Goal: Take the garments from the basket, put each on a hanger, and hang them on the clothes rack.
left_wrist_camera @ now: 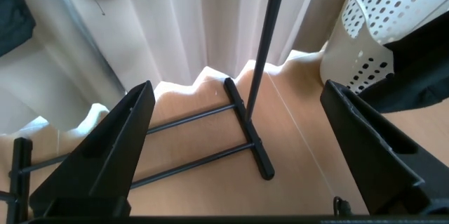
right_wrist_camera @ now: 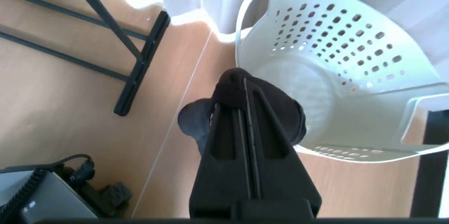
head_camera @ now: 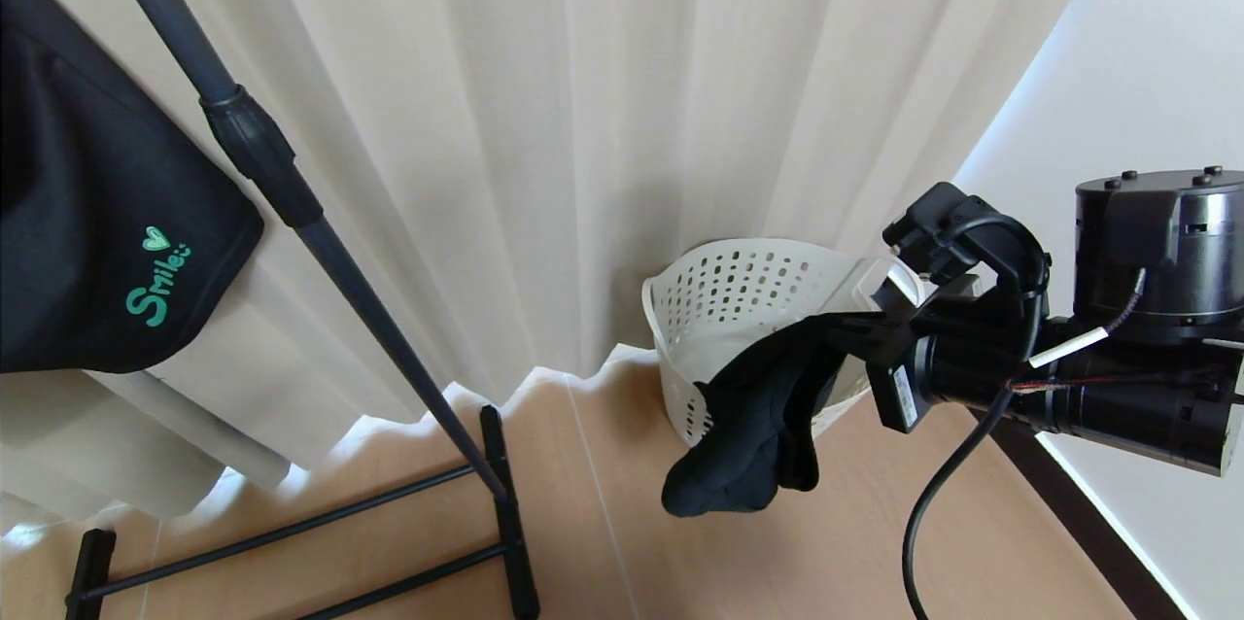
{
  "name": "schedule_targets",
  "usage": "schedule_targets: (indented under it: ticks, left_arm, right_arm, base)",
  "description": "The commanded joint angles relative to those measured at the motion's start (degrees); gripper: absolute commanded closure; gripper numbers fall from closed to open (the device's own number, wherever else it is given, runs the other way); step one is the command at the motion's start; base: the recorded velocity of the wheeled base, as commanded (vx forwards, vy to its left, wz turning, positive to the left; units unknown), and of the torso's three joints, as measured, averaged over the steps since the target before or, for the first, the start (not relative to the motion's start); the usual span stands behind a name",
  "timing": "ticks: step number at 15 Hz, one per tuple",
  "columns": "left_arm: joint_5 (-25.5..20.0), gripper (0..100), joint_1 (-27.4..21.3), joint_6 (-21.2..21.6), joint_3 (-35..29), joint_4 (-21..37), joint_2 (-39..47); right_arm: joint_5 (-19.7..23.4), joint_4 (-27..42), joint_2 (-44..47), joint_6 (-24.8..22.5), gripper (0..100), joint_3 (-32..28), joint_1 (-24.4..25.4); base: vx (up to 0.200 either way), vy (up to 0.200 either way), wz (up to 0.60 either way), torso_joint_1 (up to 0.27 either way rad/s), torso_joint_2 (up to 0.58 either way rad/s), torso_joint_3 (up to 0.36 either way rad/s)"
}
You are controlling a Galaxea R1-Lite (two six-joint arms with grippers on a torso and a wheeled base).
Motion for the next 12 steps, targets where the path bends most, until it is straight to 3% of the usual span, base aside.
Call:
schedule_targets:
  ticks: [1, 12]
  left_arm:
    - [0.02, 0, 0.0, -0.01, 0.0, -0.03, -0.03]
    - [0.02, 0, 0.0, -0.01, 0.0, -0.03, -0.03]
  right_arm:
    - [-0.02, 0.02, 0.28, -0.03, 100, 0.07, 0.04]
    - [-0.02, -0.07, 0.45, -0.03, 100, 0.6, -0.4]
  base:
    - [0.0, 0.0, 0.0, 0.002, 0.0, 0.193]
    - [0.0, 0.0, 0.0, 0.001, 0.0, 0.203]
